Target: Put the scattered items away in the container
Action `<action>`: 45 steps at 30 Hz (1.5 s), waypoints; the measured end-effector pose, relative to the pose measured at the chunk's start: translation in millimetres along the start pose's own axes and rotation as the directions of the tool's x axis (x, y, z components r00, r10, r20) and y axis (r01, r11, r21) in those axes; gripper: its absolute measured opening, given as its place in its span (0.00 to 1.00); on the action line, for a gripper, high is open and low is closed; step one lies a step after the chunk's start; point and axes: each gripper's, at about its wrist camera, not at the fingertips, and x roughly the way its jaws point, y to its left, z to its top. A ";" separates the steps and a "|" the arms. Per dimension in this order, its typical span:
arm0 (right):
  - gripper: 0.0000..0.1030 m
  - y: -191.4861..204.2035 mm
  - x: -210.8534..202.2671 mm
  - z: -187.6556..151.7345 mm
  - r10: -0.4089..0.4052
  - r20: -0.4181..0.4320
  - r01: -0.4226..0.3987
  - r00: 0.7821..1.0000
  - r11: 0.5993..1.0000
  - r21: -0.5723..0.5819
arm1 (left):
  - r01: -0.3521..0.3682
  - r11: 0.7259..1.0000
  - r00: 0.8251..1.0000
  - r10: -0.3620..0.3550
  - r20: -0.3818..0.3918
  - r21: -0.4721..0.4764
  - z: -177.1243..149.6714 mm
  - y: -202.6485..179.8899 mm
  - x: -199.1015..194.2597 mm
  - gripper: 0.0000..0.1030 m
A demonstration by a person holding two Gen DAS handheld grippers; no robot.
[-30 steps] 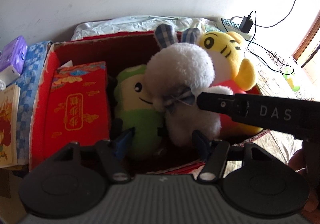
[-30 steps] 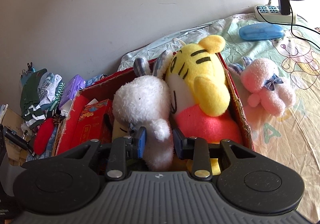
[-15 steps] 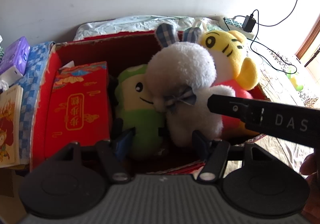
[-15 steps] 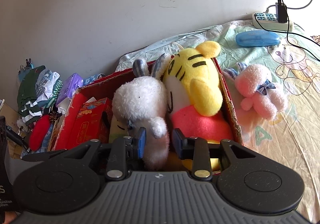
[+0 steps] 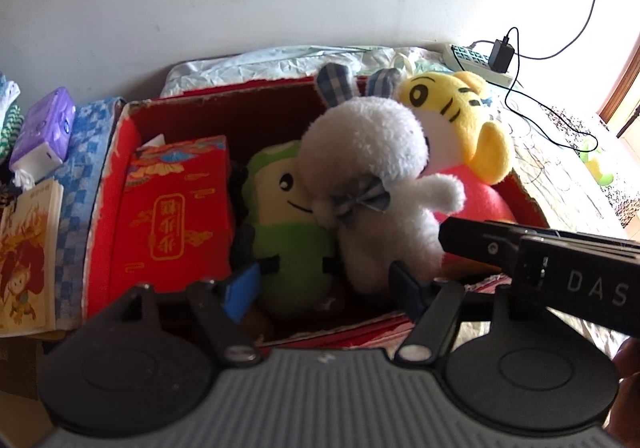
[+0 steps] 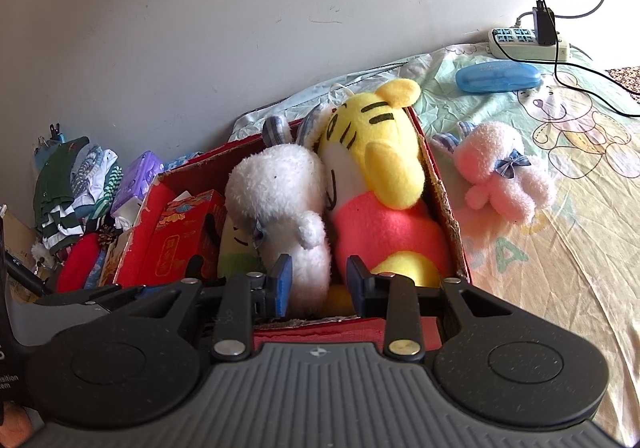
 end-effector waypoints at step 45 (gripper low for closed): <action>0.33 6.5 -8.6 -9.2 0.028 0.004 -0.028 1.000 0.999 -0.034 | -0.106 0.994 0.993 0.107 0.041 -0.014 -19.3 -8.5 -38.8 0.91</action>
